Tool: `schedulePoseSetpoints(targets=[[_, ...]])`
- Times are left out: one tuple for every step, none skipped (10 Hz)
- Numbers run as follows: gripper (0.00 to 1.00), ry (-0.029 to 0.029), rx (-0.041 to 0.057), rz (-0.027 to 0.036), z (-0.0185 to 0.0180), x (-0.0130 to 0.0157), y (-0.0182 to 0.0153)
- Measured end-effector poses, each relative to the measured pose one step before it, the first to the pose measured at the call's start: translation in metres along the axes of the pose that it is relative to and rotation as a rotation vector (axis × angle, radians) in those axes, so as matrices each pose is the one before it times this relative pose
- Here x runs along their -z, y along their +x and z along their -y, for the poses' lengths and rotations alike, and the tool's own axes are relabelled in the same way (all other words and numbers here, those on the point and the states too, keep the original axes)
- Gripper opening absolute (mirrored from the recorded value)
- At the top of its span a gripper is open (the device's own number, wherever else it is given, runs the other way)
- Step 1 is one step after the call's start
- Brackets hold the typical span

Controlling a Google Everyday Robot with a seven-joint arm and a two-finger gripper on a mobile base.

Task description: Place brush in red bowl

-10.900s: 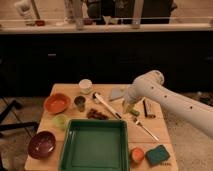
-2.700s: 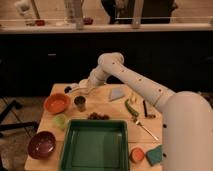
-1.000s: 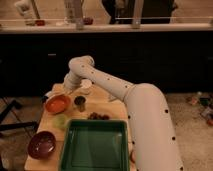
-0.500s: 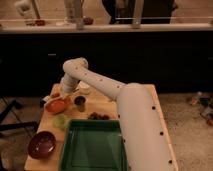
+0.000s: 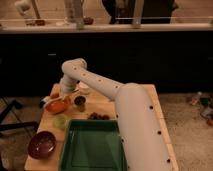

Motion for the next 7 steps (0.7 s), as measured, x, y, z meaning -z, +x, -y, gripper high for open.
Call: schedulePoseSetpoints(targets=[[0.00, -0.00015, -0.00358, -0.00128, -0.00094, 0.00026, 0.00207], [0.00, -0.00574, -0.00477, 0.00603, -0.00092, -0.00365, 0.00013], [0.00, -0.00489, -0.00507, 0.00673, -0.00116, -0.00880, 0.00198], [0.00, -0.00133, 0.00096, 0.00619, -0.00032, -0.00686, 0.00039], [0.00, 0.00265, 0.00024, 0.00812, 0.00099, -0.00459, -0.00002], [0.00, 0.00413, -0.00201, 0.00318, 0.00094, -0.00020, 0.00005], [0.00, 0.00697, -0.00219, 0.00204, 0.00126, -0.00006, 0.00034]])
